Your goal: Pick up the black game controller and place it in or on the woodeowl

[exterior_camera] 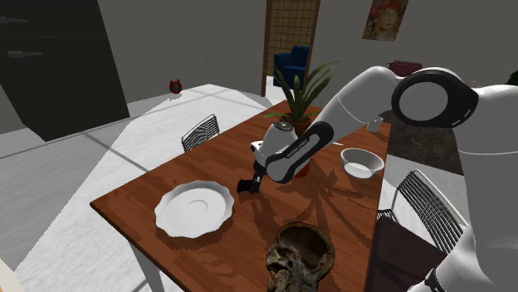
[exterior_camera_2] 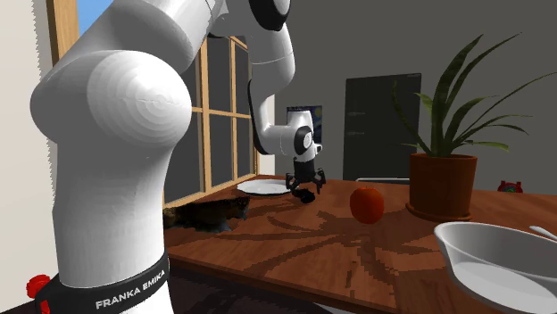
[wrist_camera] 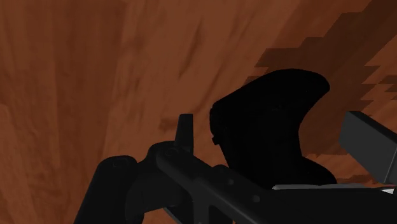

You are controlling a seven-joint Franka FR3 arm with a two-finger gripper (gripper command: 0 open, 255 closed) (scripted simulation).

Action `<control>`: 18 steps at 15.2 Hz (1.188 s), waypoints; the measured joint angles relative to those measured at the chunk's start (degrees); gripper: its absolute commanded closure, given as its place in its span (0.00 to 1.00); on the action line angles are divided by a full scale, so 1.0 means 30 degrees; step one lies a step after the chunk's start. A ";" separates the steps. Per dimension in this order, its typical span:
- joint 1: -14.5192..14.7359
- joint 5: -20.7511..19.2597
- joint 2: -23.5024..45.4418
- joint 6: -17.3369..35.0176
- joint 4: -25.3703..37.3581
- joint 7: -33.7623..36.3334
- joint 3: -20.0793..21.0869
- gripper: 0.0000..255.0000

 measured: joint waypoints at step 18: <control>-0.0124 0.0115 -0.0786 -0.0721 -0.0061 -0.0072 0.0154 1.00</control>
